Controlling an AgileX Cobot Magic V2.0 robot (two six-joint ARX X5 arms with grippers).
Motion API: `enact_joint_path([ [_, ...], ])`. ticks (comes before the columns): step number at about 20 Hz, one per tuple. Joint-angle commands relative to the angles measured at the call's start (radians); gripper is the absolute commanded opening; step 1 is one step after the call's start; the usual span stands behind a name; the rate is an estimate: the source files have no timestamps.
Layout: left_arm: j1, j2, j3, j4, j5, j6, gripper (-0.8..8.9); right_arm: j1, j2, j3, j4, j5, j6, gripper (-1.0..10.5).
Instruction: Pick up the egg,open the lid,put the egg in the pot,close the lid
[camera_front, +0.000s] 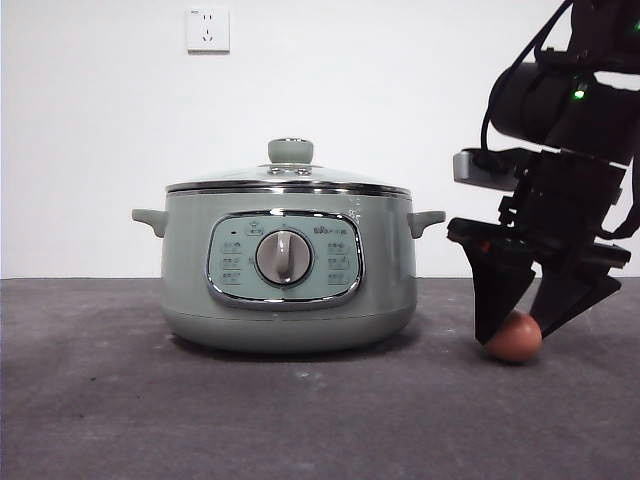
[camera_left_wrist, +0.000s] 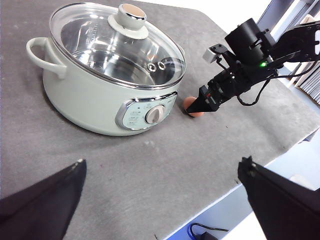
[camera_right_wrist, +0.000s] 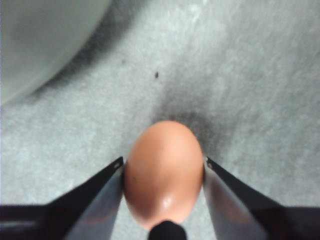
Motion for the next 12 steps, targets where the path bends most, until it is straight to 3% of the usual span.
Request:
enact_joint_path([
  [1, 0.002, -0.002, 0.003, 0.001, -0.002, 0.000, 5.94, 0.003, 0.013, -0.002, 0.000, -0.006, 0.016, 0.1],
  [6, 0.002, 0.004, 0.003, 0.011, -0.003, 0.000, 5.94, 0.002, -0.025, -0.002, -0.014, -0.003, 0.023, -0.1],
  [12, 0.001, 0.148, 0.026, 0.108, -0.002, -0.014, 5.94, 0.002, -0.301, -0.002, -0.106, -0.003, 0.023, -0.1],
])
